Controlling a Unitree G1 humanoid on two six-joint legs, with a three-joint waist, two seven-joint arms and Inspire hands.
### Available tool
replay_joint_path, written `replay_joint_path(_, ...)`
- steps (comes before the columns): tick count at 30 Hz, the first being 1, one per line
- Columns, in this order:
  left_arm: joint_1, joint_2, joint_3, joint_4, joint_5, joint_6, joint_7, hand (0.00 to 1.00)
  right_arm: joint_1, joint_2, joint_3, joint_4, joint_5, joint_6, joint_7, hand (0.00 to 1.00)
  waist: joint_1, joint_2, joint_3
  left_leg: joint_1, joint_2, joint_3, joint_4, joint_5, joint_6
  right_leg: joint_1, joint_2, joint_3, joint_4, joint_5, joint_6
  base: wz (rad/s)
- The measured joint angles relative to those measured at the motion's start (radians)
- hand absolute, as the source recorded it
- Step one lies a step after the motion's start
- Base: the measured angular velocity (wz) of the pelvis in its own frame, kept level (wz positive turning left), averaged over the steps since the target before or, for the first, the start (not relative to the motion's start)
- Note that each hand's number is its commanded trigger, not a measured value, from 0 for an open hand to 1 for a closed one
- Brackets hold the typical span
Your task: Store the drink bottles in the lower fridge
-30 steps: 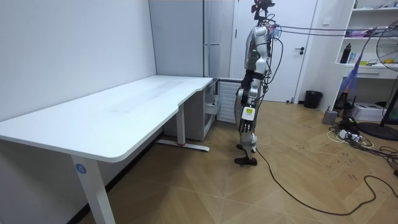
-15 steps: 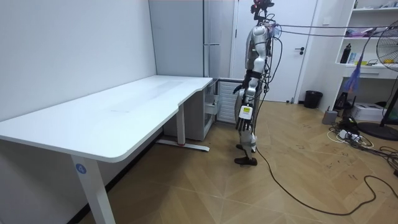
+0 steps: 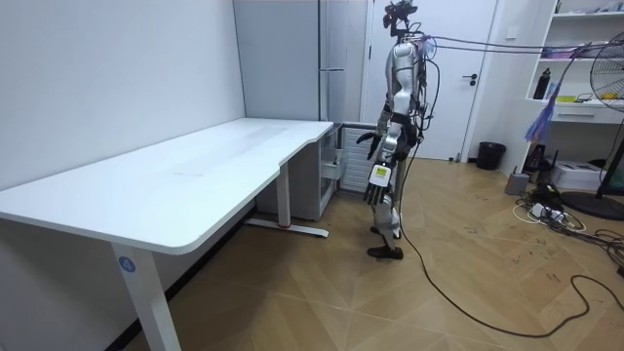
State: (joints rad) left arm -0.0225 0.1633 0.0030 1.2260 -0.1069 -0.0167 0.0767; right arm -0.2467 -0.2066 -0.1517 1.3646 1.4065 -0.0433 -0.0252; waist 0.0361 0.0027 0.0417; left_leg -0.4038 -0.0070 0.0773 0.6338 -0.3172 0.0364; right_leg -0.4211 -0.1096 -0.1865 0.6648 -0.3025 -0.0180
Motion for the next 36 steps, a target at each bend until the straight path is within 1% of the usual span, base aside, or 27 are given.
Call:
replay_joint_path(1, -0.014, -0.001, -0.001, 0.003, -0.014, -0.015, 0.002, 0.0, -0.021, -0.004, -0.001, 0.007, 0.017, -0.001, 0.011, 0.0, 0.0, -0.003, 0.0015, -0.059, -0.006, -0.003, 0.055, -0.014, 0.001, -0.058, -0.014, 0.003, 0.064, -0.025, -0.002, 0.17)
replay_joint_path(2, -0.021, 0.0, -0.004, 0.002, -0.019, -0.02, 0.003, 0.0, -0.03, -0.007, -0.001, 0.011, 0.027, -0.001, 0.018, 0.0, 0.001, -0.003, 0.0015, -0.088, -0.006, -0.004, 0.087, -0.021, 0.001, -0.089, -0.016, 0.008, 0.096, -0.034, 0.0, 0.13)
replay_joint_path(3, -0.04, 0.0, -0.008, 0.0, -0.02, -0.021, 0.009, 0.0, -0.044, -0.018, -0.003, 0.011, 0.05, -0.001, 0.028, 0.0, 0.003, -0.004, 0.0004, -0.146, -0.006, -0.005, 0.14, -0.035, -0.002, -0.146, -0.025, 0.009, 0.15, -0.053, -0.002, 0.08)
replay_joint_path(4, -0.047, 0.003, -0.01, 0.001, -0.019, -0.021, 0.014, 0.0, -0.063, -0.03, -0.011, 0.009, 0.067, -0.002, 0.031, 0.0, 0.004, -0.004, 0.0001, -0.204, -0.007, -0.009, 0.186, -0.041, -0.002, -0.204, -0.03, 0.012, 0.196, -0.063, -0.006, 0.06)
replay_joint_path(5, -0.047, 0.006, -0.014, 0.001, -0.019, -0.021, 0.02, 0.0, -0.072, -0.035, -0.012, 0.006, 0.079, -0.005, 0.032, 0.0, 0.007, -0.004, 0.0, -0.233, -0.006, -0.011, 0.208, -0.044, -0.003, -0.231, -0.03, 0.015, 0.217, -0.066, -0.008, 0.08)
replay_joint_path(6, -0.052, 0.015, -0.027, 0.002, -0.019, -0.021, 0.03, 0.0, -0.088, -0.044, -0.017, 0.0, 0.096, -0.016, 0.038, 0.0, 0.008, -0.006, 0.0002, -0.285, -0.007, -0.014, 0.247, -0.045, -0.004, -0.28, -0.036, 0.013, 0.256, -0.071, -0.014, 0.18)
replay_joint_path(7, -0.056, 0.025, -0.044, 0.0, -0.02, -0.02, 0.035, 0.0, -0.094, -0.058, -0.017, -0.008, 0.115, -0.025, 0.049, 0.0, 0.008, -0.008, 0.0, -0.331, -0.012, -0.019, 0.289, -0.049, -0.005, -0.322, -0.049, 0.01, 0.299, -0.081, -0.018, 0.24)
replay_joint_path(8, -0.058, 0.031, -0.056, -0.001, -0.02, -0.02, 0.041, 0.0, -0.099, -0.066, -0.017, -0.009, 0.121, -0.027, 0.055, 0.0, 0.009, -0.011, 0.0003, -0.355, -0.015, -0.024, 0.313, -0.053, -0.006, -0.343, -0.052, 0.011, 0.325, -0.088, -0.022, 0.26)
replay_joint_path(10, -0.068, 0.046, -0.096, -0.004, -0.022, -0.018, 0.058, 0.0, -0.125, -0.096, -0.016, -0.011, 0.14, -0.03, 0.093, 0.0, 0.02, -0.021, 0.0013, -0.433, -0.014, -0.027, 0.4, -0.072, -0.008, -0.418, -0.062, 0.015, 0.411, -0.111, -0.032, 0.11)
replay_joint_path(12, -0.069, 0.049, -0.122, -0.005, -0.027, -0.018, 0.068, 0.0, -0.142, -0.117, -0.013, -0.02, 0.163, -0.03, 0.124, 0.0, 0.027, -0.022, 0.0012, -0.49, -0.009, -0.032, 0.455, -0.081, -0.011, -0.47, -0.063, 0.017, 0.458, -0.118, -0.04, 0.02)
replay_joint_path(13, -0.07, 0.052, -0.138, -0.007, -0.039, -0.015, 0.069, 0.0, -0.161, -0.129, -0.003, -0.026, 0.171, -0.03, 0.14, 0.0, 0.03, -0.024, 0.0007, -0.534, -0.008, -0.034, 0.49, -0.087, -0.003, -0.511, -0.063, 0.019, 0.492, -0.122, -0.043, 0.05)
replay_joint_path(16, -0.078, 0.057, -0.172, -0.013, -0.04, 0.001, 0.068, 0.0, -0.209, -0.162, 0.016, -0.028, 0.174, -0.03, 0.17, 0.0, 0.039, -0.03, 0.0038, -0.634, -0.006, -0.038, 0.563, -0.088, -0.003, -0.606, -0.069, 0.02, 0.565, -0.13, -0.056, 0.1)
replay_joint_path(17, -0.079, 0.059, -0.181, -0.017, -0.04, 0.004, 0.068, 0.0, -0.213, -0.165, 0.021, -0.031, 0.178, -0.03, 0.174, 0.0, 0.042, -0.032, 0.0043, -0.65, -0.007, -0.039, 0.575, -0.088, -0.003, -0.622, -0.071, 0.02, 0.577, -0.131, -0.057, 0.09)
replay_joint_path(19, -0.086, 0.067, -0.218, -0.03, -0.043, 0.01, 0.066, 0.0, -0.229, -0.178, 0.04, -0.041, 0.204, -0.028, 0.19, 0.0, 0.058, -0.031, 0.0042, -0.716, -0.008, -0.046, 0.62, -0.09, -0.006, -0.683, -0.074, 0.019, 0.62, -0.135, -0.063, 0.07)
replay_joint_path(20, -0.087, 0.069, -0.225, -0.03, -0.044, 0.011, 0.066, 0.0, -0.23, -0.179, 0.045, -0.045, 0.206, -0.028, 0.191, 0.0, 0.061, -0.031, 0.0041, -0.73, -0.008, -0.048, 0.627, -0.09, -0.006, -0.695, -0.074, 0.018, 0.627, -0.136, -0.064, 0.06)
replay_joint_path(22, -0.087, 0.071, -0.247, -0.031, -0.054, 0.016, 0.066, 0.0, -0.231, -0.18, 0.055, -0.058, 0.22, -0.029, 0.199, 0.0, 0.082, -0.03, 0.0032, -0.769, -0.007, -0.053, 0.654, -0.091, -0.009, -0.733, -0.072, 0.019, 0.652, -0.137, -0.067, 0.0)
replay_joint_path(24, -0.089, 0.072, -0.262, -0.032, -0.057, 0.022, 0.066, 0.0, -0.235, -0.185, 0.074, -0.102, 0.233, -0.029, 0.206, 0.0, 0.094, -0.03, 0.0026, -0.805, -0.007, -0.057, 0.671, -0.093, -0.011, -0.769, -0.074, 0.021, 0.668, -0.138, -0.068, 0.03)
replay_joint_path(26, -0.086, 0.076, -0.27, -0.049, -0.056, 0.032, 0.066, 0.0, -0.246, -0.187, 0.081, -0.152, 0.239, -0.028, 0.221, 0.0, 0.095, -0.03, 0.0025, -0.84, -0.007, -0.056, 0.681, -0.092, -0.012, -0.803, -0.083, 0.022, 0.684, -0.138, -0.068, 0.13)
replay_joint_path(27, -0.081, 0.083, -0.284, -0.068, -0.056, 0.035, 0.066, 0.0, -0.248, -0.191, 0.086, -0.189, 0.245, -0.028, 0.231, 0.0, 0.097, -0.03, 0.0026, -0.857, -0.01, -0.054, 0.688, -0.092, -0.013, -0.819, -0.09, 0.022, 0.695, -0.139, -0.07, 0.2)
replay_joint_path(29, -0.075, 0.097, -0.297, -0.07, -0.057, 0.034, 0.066, 0.0, -0.244, -0.191, 0.095, -0.197, 0.256, -0.029, 0.224, 0.0, 0.094, -0.036, 0.0028, -0.861, -0.015, -0.055, 0.693, -0.092, -0.013, -0.82, -0.1, 0.019, 0.705, -0.147, -0.073, 0.16)
replay_joint_path(30, -0.071, 0.102, -0.3, -0.07, -0.059, 0.034, 0.066, 0.0, -0.246, -0.193, 0.098, -0.199, 0.26, -0.024, 0.224, 0.0, 0.091, -0.036, 0.0031, -0.863, -0.022, -0.057, 0.696, -0.092, -0.013, -0.822, -0.102, 0.019, 0.708, -0.147, -0.073, 0.0)
replay_joint_path(33, -0.067, 0.106, -0.3, -0.08, -0.066, 0.034, 0.066, 0.0, -0.246, -0.198, 0.101, -0.199, 0.275, -0.023, 0.229, 0.0, 0.092, -0.037, 0.003, -0.871, -0.022, -0.052, 0.699, -0.092, -0.012, -0.832, -0.112, 0.02, 0.712, -0.149, -0.071, -0.03)
replay_joint_path(36, -0.05, 0.126, -0.3, -0.119, -0.079, 0.032, 0.066, 0.0, -0.246, -0.201, 0.102, -0.213, 0.277, -0.02, 0.228, 0.0, 0.091, -0.041, 0.0034, -0.879, -0.022, -0.045, 0.699, -0.093, -0.012, -0.843, -0.116, 0.024, 0.714, -0.149, -0.069, -0.04)
